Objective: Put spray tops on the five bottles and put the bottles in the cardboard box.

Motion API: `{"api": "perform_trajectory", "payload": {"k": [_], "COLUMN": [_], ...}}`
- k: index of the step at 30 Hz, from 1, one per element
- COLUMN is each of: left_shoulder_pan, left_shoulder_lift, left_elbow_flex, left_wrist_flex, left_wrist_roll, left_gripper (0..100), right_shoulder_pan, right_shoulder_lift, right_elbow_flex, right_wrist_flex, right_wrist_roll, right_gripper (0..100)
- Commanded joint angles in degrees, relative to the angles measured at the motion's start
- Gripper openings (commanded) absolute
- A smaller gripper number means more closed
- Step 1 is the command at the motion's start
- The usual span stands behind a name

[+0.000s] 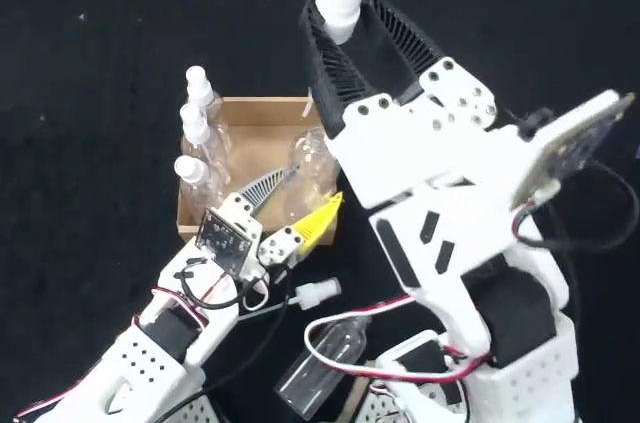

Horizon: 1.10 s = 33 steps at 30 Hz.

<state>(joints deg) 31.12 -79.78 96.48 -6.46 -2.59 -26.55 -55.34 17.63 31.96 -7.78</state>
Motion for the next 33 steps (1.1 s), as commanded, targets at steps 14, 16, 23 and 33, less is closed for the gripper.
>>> {"api": "perform_trajectory", "payload": {"k": [14,16,23,33], "left_shoulder_pan": [0.7,0.7,0.7,0.6], "left_shoulder_lift": [-0.4,-0.4,-0.4,-0.4], "left_elbow_flex": [1.4,1.4,1.4,1.4], "left_wrist_flex": [0.3,0.3,0.3,0.2], "left_wrist_roll": [0.0,0.0,0.1,-0.2], "left_gripper": [3,3,3,3], "right_shoulder_pan": [-1.2,-2.5,-3.3,-3.2], "right_shoulder_lift": [-4.2,-4.2,-4.3,-4.3], "right_elbow_flex": [-0.1,-0.1,1.8,2.6], "right_wrist_flex": [6.2,7.9,9.3,17.9], "right_wrist_roll": [7.6,7.7,8.0,7.7], "right_gripper": [1.1,1.1,1.1,1.3]}}
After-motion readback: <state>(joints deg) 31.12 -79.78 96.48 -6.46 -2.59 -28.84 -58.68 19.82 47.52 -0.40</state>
